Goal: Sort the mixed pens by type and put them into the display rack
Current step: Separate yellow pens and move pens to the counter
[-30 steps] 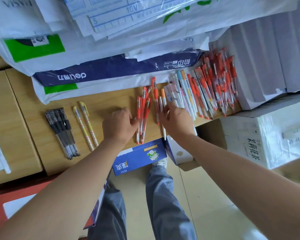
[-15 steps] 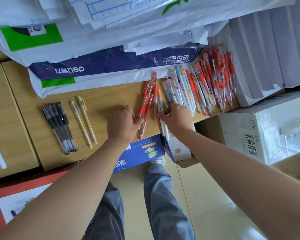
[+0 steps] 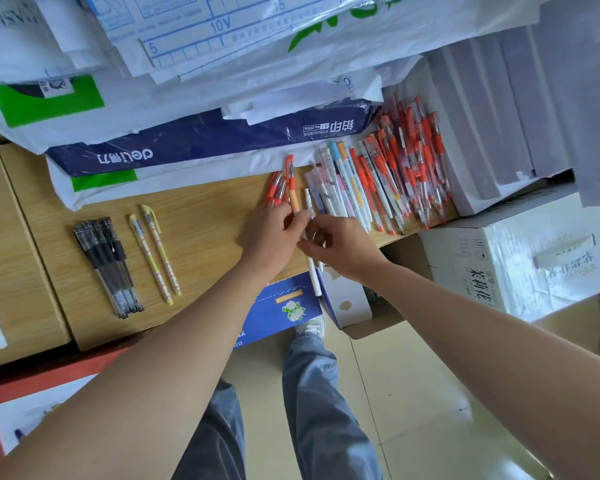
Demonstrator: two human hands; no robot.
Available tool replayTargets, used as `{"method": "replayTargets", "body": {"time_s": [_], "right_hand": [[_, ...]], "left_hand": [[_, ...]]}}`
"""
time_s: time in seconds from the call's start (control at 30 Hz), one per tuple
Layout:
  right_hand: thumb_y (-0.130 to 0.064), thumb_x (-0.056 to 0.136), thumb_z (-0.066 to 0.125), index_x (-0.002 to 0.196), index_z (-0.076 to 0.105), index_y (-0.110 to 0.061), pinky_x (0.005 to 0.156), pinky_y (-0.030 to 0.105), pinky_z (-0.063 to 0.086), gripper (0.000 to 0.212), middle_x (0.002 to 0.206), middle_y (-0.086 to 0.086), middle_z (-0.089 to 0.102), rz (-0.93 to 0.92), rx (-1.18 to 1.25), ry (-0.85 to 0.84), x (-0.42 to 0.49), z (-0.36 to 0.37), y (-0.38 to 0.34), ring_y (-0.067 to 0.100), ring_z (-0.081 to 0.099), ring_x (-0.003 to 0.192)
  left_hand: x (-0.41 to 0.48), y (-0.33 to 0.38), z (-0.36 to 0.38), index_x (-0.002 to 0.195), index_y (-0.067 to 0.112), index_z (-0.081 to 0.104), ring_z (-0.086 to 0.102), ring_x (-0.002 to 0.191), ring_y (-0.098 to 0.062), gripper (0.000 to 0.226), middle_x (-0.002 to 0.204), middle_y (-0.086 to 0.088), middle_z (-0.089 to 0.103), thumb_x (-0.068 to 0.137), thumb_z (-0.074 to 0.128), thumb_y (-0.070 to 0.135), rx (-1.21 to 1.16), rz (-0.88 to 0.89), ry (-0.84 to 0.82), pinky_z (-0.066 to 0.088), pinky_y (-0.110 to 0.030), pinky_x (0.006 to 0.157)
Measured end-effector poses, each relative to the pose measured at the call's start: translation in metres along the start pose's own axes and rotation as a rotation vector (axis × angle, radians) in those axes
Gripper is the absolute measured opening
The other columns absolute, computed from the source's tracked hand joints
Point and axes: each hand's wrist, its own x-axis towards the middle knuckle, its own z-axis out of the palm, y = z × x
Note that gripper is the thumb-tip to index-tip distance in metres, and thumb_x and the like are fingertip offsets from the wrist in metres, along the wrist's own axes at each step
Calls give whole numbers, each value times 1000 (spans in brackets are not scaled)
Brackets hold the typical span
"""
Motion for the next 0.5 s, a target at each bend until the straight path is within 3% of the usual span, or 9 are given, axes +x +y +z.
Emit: {"method": "replayTargets", "body": {"time_s": [0.1, 0.23, 0.37, 0.5], "right_hand": [[-36, 89, 65, 78, 64, -10, 51, 22, 41, 28, 64, -1, 62, 70, 8, 72, 0, -17, 9, 7, 50, 52], [-29, 94, 57, 99, 61, -14, 54, 30, 53, 16, 72, -2, 63, 246, -256, 319, 8, -42, 33, 16, 60, 61], [-29, 95, 55, 107, 56, -11, 59, 34, 54, 23, 82, 6, 66, 365, -422, 239, 16, -45, 48, 24, 63, 72], [-34, 93, 58, 105, 54, -7, 56, 29, 42, 30, 83, 7, 62, 367, -493, 197, 22, -41, 48, 24, 56, 70]], "left_hand": [[8, 1, 7, 74, 7, 58, 61, 65, -38, 42, 67, -17, 61, 98, 44, 39, -59, -61, 23, 53, -51, 63], [13, 6, 11, 77, 12, 63, 61, 68, -41, 38, 67, -15, 60, 101, 42, 32, -53, -88, 22, 53, -51, 62], [20, 7, 20, 83, 4, 64, 55, 58, -25, 40, 59, 2, 51, 101, 41, 33, 8, -142, 10, 50, -40, 60], [27, 3, 27, 85, 1, 63, 50, 55, -23, 40, 56, 4, 49, 100, 42, 32, -56, -179, -6, 50, -47, 63]]}}
